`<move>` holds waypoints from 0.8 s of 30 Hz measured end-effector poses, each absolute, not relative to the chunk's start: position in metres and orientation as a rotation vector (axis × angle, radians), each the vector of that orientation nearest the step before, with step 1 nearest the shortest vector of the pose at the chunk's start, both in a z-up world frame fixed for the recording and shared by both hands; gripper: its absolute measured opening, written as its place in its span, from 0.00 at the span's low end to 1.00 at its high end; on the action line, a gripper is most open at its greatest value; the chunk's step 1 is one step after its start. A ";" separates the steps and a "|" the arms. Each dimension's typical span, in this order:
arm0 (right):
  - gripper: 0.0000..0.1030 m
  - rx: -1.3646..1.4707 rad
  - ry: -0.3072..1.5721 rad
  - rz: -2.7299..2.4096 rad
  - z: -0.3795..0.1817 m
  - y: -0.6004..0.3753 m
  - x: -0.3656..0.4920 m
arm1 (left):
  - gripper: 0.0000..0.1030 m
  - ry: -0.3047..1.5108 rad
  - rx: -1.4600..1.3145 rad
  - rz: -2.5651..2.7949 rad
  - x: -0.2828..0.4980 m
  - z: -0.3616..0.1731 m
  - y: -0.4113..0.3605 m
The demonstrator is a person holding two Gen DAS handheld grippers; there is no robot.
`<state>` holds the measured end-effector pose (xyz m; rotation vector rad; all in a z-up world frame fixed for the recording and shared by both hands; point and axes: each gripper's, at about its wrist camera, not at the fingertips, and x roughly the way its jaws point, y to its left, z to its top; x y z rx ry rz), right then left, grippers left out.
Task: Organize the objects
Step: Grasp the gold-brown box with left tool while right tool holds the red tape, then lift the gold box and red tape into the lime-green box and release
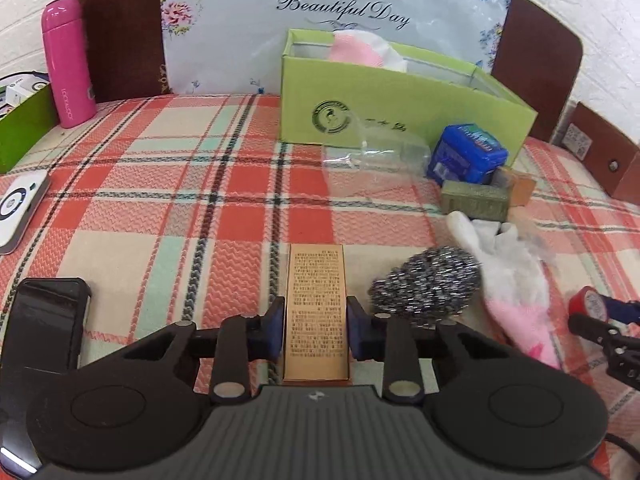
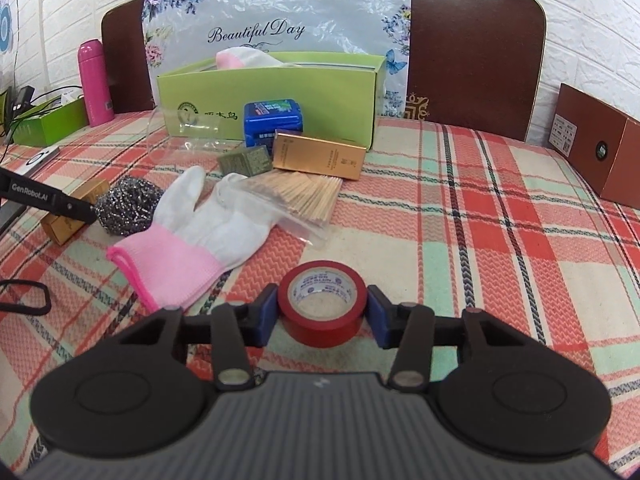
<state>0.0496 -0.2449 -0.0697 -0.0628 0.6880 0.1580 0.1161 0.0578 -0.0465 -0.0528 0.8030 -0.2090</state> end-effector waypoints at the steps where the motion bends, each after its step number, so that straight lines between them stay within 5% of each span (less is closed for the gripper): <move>1: 0.44 -0.061 0.693 0.159 -0.068 -0.245 0.050 | 0.31 0.794 -0.058 -0.224 0.114 -0.043 0.057; 12: 0.44 -0.064 0.511 0.211 -0.004 -0.249 0.072 | 0.31 0.596 -0.067 -0.382 0.122 0.029 0.035; 24: 0.44 -0.146 0.376 0.203 0.039 -0.235 0.169 | 0.31 0.526 -0.113 -0.449 0.217 0.069 -0.019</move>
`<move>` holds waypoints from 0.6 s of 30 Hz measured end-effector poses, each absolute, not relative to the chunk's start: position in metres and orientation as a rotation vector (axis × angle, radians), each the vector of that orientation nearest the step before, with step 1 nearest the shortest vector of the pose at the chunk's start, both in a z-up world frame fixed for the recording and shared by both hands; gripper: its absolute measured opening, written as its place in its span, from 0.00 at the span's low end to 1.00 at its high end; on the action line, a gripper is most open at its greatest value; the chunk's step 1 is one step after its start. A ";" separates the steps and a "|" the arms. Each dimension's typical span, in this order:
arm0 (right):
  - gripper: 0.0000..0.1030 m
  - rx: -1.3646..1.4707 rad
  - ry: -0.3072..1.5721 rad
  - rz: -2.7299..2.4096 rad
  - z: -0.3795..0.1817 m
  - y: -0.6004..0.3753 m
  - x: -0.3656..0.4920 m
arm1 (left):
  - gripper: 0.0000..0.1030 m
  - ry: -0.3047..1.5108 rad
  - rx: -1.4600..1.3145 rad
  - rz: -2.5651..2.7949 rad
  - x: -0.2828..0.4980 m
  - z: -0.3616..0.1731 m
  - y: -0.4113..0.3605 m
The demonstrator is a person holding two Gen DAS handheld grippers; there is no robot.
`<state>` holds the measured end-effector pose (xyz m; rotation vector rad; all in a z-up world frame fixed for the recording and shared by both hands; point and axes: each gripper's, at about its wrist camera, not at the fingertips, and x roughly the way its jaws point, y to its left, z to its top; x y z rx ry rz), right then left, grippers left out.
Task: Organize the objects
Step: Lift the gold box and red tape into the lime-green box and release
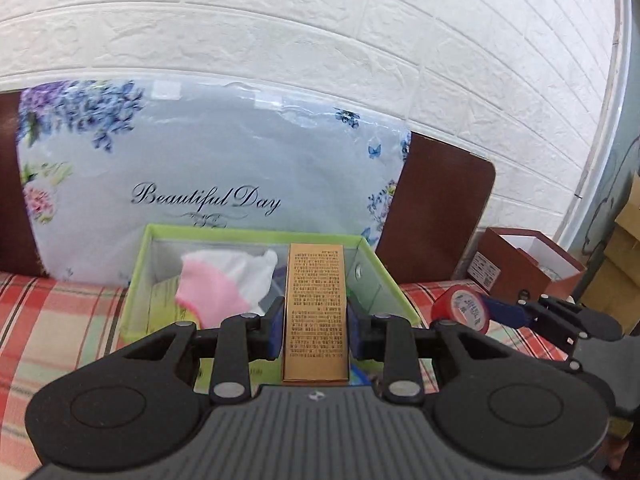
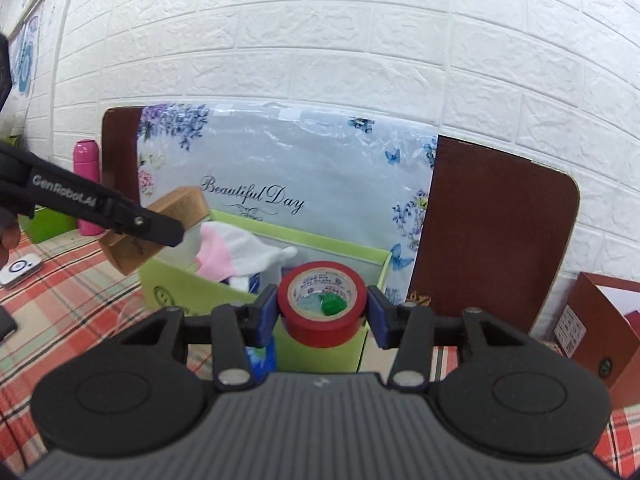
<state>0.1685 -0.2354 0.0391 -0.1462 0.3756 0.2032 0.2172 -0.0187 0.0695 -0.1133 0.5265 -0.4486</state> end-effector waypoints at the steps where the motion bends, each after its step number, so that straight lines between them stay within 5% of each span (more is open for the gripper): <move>1: 0.44 -0.144 0.382 0.198 0.038 -0.235 0.179 | 0.31 0.533 -0.110 -0.444 0.227 0.069 -0.023; 16: 0.44 -0.117 0.492 0.226 0.001 -0.225 0.276 | 0.32 0.647 -0.094 -0.358 0.315 0.032 -0.043; 18: 0.48 -0.115 0.492 0.226 -0.004 -0.223 0.279 | 0.50 0.631 -0.104 -0.357 0.315 0.029 -0.040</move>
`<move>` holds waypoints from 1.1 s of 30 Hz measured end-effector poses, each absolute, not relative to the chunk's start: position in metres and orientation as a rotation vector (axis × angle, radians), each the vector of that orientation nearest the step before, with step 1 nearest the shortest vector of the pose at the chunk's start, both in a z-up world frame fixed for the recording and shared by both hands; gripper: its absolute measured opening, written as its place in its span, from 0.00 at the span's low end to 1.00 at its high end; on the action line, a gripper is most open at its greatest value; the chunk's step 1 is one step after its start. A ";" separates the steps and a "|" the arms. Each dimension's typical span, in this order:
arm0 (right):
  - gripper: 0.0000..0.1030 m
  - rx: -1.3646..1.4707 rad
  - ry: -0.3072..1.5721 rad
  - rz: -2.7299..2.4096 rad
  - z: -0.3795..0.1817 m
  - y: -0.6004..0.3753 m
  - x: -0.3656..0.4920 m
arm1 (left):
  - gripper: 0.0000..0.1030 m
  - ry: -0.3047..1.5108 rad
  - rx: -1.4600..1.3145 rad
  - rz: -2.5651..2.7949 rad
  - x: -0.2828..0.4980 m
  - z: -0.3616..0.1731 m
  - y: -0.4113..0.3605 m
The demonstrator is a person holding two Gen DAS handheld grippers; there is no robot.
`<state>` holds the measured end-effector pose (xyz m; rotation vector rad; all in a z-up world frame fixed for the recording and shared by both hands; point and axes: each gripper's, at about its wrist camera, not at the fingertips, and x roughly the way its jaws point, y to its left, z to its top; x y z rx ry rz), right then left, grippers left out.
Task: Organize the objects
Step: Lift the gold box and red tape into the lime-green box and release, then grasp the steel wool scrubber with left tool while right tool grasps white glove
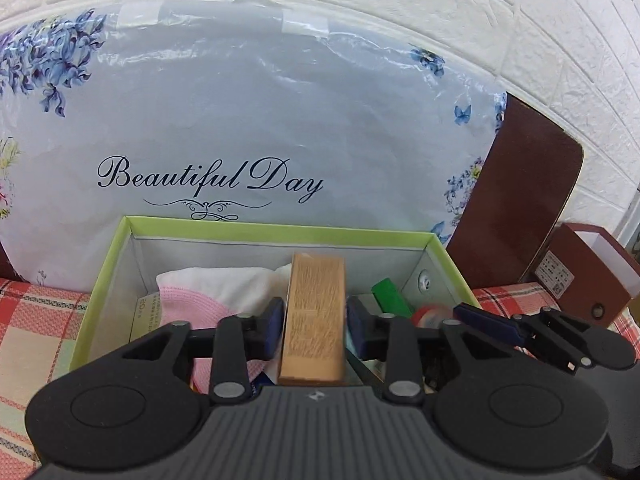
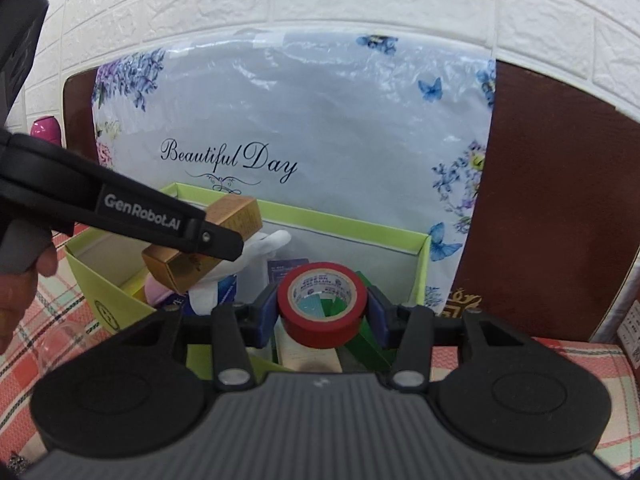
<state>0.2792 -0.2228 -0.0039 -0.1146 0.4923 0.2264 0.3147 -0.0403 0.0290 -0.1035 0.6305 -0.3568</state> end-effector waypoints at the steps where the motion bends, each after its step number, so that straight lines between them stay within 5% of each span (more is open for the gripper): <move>1: 0.59 -0.120 0.490 0.222 -0.005 -0.222 0.280 | 0.71 0.625 -0.102 -0.350 0.313 0.029 -0.039; 5: 0.78 -0.141 0.448 0.211 -0.001 -0.227 0.266 | 0.75 0.565 -0.088 -0.337 0.295 0.038 -0.032; 11: 0.92 -0.082 0.391 0.157 0.017 -0.242 0.230 | 0.75 0.522 -0.100 -0.320 0.254 0.063 -0.024; 20: 0.95 0.037 0.368 0.131 0.025 -0.261 0.154 | 0.77 0.486 -0.100 -0.306 0.166 0.061 -0.012; 33: 0.95 0.087 0.535 0.142 -0.025 -0.253 0.067 | 0.77 0.711 -0.143 -0.215 0.103 -0.017 0.017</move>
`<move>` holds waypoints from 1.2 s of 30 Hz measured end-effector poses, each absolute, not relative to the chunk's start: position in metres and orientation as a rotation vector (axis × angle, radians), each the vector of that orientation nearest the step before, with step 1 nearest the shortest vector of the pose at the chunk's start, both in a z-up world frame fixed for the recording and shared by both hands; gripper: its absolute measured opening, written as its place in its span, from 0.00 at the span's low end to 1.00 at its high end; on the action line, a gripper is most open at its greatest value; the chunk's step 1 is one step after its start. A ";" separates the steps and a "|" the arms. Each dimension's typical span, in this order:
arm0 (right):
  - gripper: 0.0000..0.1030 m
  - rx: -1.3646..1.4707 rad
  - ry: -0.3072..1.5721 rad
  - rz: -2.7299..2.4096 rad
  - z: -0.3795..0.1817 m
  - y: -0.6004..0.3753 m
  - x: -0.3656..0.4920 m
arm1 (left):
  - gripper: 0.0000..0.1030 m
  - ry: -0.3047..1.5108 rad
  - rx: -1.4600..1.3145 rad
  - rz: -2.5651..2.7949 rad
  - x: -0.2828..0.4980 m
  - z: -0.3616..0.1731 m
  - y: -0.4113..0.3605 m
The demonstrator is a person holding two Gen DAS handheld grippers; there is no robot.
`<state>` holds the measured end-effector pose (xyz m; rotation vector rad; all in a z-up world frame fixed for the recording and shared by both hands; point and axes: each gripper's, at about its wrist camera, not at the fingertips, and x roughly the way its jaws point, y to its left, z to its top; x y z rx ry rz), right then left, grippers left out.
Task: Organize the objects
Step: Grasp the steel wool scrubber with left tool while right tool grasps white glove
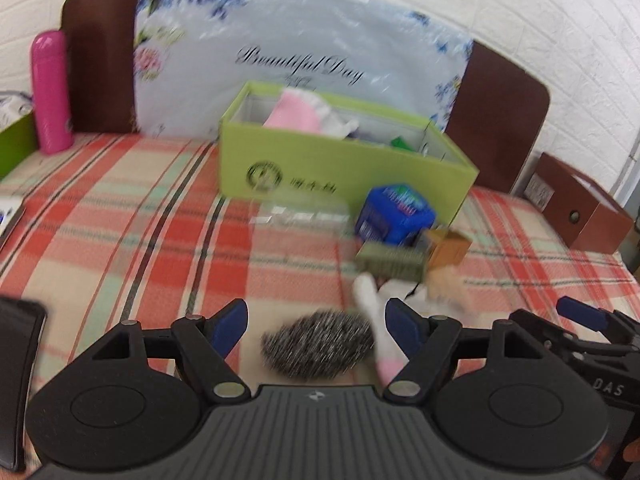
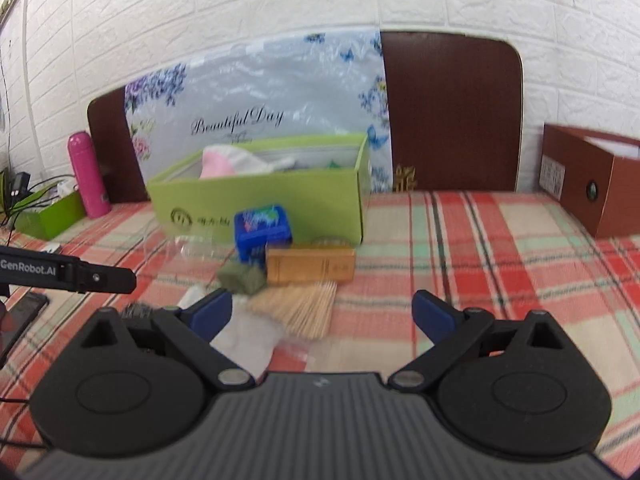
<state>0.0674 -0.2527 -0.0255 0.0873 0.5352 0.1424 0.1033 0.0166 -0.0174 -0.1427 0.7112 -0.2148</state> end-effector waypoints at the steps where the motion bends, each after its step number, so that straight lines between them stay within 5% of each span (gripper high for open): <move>1: 0.95 0.096 0.557 0.159 -0.029 -0.249 0.064 | 0.77 0.720 -0.146 -0.206 0.100 -0.021 0.020; 13: 0.92 -0.007 0.647 0.315 -0.068 -0.174 0.070 | 0.76 0.720 -0.154 -0.255 0.084 -0.026 0.041; 15: 0.75 -0.013 0.666 0.332 -0.073 -0.173 0.073 | 0.76 0.722 -0.148 -0.277 0.086 -0.028 0.038; 17: 0.34 -0.033 0.657 0.315 -0.073 -0.176 0.070 | 0.77 0.725 -0.142 -0.293 0.090 -0.031 0.034; 20: 0.13 0.004 0.660 0.334 -0.064 -0.191 0.064 | 0.77 0.723 -0.132 -0.312 0.100 -0.034 0.027; 28: 0.13 0.022 0.661 0.215 -0.053 -0.257 0.022 | 0.77 0.743 -0.080 -0.351 0.129 -0.042 0.006; 31: 0.13 0.046 0.683 0.166 -0.055 -0.278 0.010 | 0.51 0.775 -0.066 -0.371 0.128 -0.047 -0.004; 33: 0.17 0.064 0.681 0.169 -0.054 -0.283 0.005 | 0.47 0.778 -0.045 -0.392 0.121 -0.047 -0.011; 35: 0.46 0.067 0.665 0.174 -0.051 -0.282 0.004 | 0.47 0.783 -0.052 -0.457 0.112 -0.045 -0.016; 36: 0.51 0.057 0.653 0.170 -0.049 -0.280 0.005 | 0.47 0.789 -0.059 -0.492 0.108 -0.045 -0.019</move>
